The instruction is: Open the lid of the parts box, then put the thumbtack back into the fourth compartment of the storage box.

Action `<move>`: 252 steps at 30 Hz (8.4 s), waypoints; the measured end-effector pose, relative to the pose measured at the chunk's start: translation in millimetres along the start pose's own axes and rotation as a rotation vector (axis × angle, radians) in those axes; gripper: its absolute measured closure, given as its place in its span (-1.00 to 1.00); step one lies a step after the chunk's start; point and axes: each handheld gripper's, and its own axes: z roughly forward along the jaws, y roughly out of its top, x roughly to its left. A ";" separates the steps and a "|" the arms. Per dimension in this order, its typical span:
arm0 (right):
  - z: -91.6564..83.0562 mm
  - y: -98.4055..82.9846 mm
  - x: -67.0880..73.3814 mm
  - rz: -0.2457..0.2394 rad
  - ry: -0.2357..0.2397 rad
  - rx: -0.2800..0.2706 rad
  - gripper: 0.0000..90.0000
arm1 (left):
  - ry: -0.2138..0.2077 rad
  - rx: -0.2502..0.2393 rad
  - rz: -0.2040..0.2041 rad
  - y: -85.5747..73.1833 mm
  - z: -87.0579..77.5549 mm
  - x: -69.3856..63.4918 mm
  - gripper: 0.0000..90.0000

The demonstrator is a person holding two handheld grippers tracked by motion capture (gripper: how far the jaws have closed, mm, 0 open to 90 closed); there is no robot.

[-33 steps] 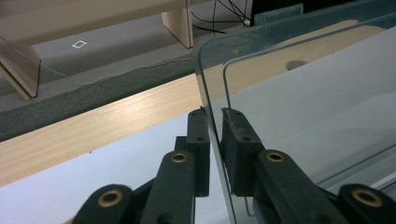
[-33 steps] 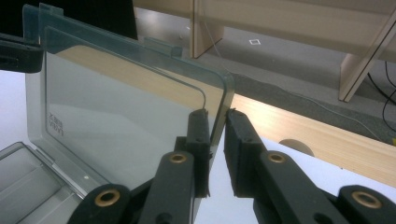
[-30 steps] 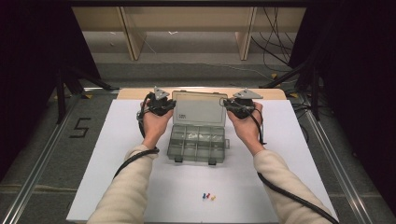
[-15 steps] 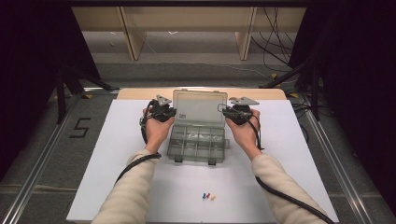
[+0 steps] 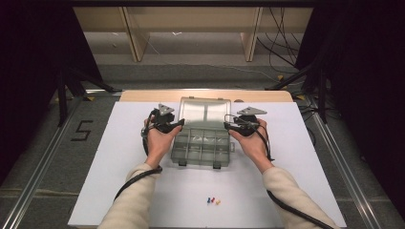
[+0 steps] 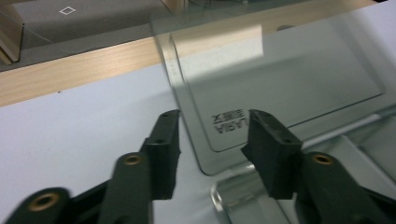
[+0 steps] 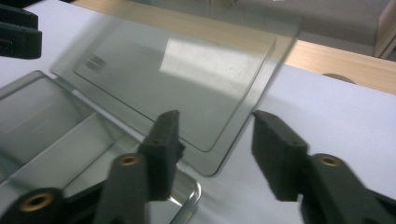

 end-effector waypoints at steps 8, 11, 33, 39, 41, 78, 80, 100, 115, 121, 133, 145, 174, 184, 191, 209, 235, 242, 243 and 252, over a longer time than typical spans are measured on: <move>-53.8 -19.6 6.9 -0.025 0.075 -0.034 -0.28 | -0.110 0.013 0.066 -22.1 -49.0 -31.0 -0.64; -77.1 -30.5 10.8 -0.062 0.101 -0.079 -0.29 | -0.128 0.013 0.091 -32.8 -64.2 -42.9 -0.65; -205.7 -109.9 33.4 -0.100 0.121 -0.149 -0.28 | -0.237 0.230 0.292 -75.0 -129.6 -121.1 -0.16; -216.1 -123.0 32.6 -0.100 0.138 -0.116 -0.28 | -0.258 0.307 0.271 -74.0 -112.4 -151.4 0.02; -219.4 -124.4 30.8 -0.100 0.135 -0.118 -0.28 | -0.264 0.338 0.280 -74.0 -108.8 -157.6 0.08; -222.5 -126.0 2.5 -0.085 0.082 -0.090 -0.25 | -0.247 0.269 0.238 -81.7 -115.0 -149.0 -0.33; -218.6 -124.1 3.9 -0.069 0.097 -0.101 -0.25 | -0.244 0.271 0.241 -82.0 -117.6 -146.5 -0.34; -214.7 -120.8 -4.0 -0.079 0.082 -0.114 -0.23 | -0.187 0.153 0.226 -82.7 -135.1 -139.3 -0.51; -197.8 -111.9 1.2 -0.119 0.138 -0.127 -0.23 | -0.139 0.147 0.210 -88.6 -154.3 -121.1 -0.53; -199.3 -113.2 -2.5 -0.104 0.134 -0.114 -0.23 | -0.131 0.129 0.223 -83.0 -158.5 -119.8 -0.53; -198.0 -112.1 1.0 -0.108 0.129 -0.115 -0.23 | -0.130 0.101 0.192 -85.6 -163.1 -119.1 -0.53; -203.4 -114.9 -2.8 -0.099 0.131 -0.119 -0.23 | -0.145 0.121 0.220 -83.5 -158.6 -121.5 -0.56; -202.9 -127.2 -2.7 -0.078 0.142 -0.076 -0.23 | -0.148 0.316 0.162 -75.5 -98.0 -146.5 0.10; -201.1 -125.6 6.2 -0.109 0.145 -0.071 -0.23 | -0.175 0.418 0.171 -84.4 -89.1 -163.5 0.27; -202.5 -126.4 4.1 -0.108 0.156 -0.068 -0.23 | -0.210 0.488 0.179 -87.7 -90.7 -174.9 0.40; -204.7 -127.8 4.1 -0.106 0.147 -0.057 -0.23 | -0.179 0.499 0.307 -95.9 -89.5 -187.2 0.87; -200.9 -128.1 6.1 -0.128 0.144 -0.064 -0.22 | -0.172 0.121 0.157 -13.0 -54.2 -160.9 0.88; -202.0 -128.6 4.0 -0.128 0.138 -0.057 -0.22 | -0.144 0.112 0.188 10.6 -24.5 -159.6 0.88; -202.5 -128.4 3.6 -0.128 0.139 -0.052 -0.22 | -0.141 0.104 0.183 12.2 -18.9 -160.4 0.88; -202.2 -129.1 2.5 -0.120 0.145 -0.061 -0.22 | -0.109 0.134 0.188 17.0 17.2 -161.2 0.87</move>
